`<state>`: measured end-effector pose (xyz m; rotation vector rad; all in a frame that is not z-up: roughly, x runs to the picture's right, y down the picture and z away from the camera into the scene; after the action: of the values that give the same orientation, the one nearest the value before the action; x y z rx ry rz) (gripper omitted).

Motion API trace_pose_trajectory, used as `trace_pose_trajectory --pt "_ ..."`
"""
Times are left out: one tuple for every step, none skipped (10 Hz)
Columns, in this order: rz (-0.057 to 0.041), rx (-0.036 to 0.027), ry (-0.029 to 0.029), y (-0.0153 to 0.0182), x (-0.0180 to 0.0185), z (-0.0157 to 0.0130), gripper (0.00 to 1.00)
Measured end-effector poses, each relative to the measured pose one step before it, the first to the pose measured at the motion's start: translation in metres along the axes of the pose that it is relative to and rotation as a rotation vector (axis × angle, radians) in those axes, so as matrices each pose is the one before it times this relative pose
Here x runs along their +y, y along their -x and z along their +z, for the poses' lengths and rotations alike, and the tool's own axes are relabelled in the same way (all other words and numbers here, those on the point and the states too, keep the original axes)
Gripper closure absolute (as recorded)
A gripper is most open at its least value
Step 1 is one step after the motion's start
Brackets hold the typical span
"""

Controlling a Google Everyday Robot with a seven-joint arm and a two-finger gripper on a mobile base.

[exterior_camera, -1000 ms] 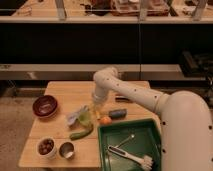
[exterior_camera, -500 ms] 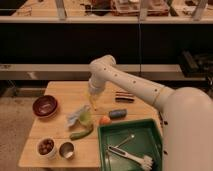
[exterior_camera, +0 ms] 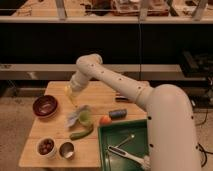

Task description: Place banana in purple bowl

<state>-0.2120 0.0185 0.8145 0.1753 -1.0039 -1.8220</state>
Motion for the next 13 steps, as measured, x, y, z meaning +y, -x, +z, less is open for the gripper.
trace_pose_trajectory --pt "-0.03272 0.01021 -0.02664 -0.01198 -0.01573 0.00523 1.00" --pt "-0.04136 0.00836 -0.02707 -0.01456 -0.01916 0.00798 1.00" --pt "-0.05034 0.00734 -0.03056 -0.01948 -0.02308 0.01075 1.00" --pt "-0.03021 0.00178 -0.02011 -0.01174 -0.01324 0.00719 1.00" --pt "-0.04104 -0.00043 -0.02346 -0.01378 -0.01495 0.00811 0.99" --pt "-0.02608 -0.00546 -0.01081 -0.00913 -0.00920 0.00623 0.94" --pt "-0.01748 -0.00925 0.00341 -0.00646 -0.00467 0.00899 0.85" --pt "-0.01403 -0.00841 0.00828 -0.00367 -0.00386 0.00954 0.78" --pt "-0.00465 -0.01389 0.02454 -0.00179 0.00837 0.01799 0.62" --pt "-0.00034 -0.00437 0.01225 0.00015 0.00876 0.00607 0.55" --pt "-0.00107 -0.00301 0.01257 0.00058 0.00953 0.00408 0.46" --pt "-0.00122 -0.00173 0.01370 0.00152 0.00687 0.00020 0.36" --pt "-0.00270 0.00133 0.00890 0.00054 0.00240 -0.00250 0.25"
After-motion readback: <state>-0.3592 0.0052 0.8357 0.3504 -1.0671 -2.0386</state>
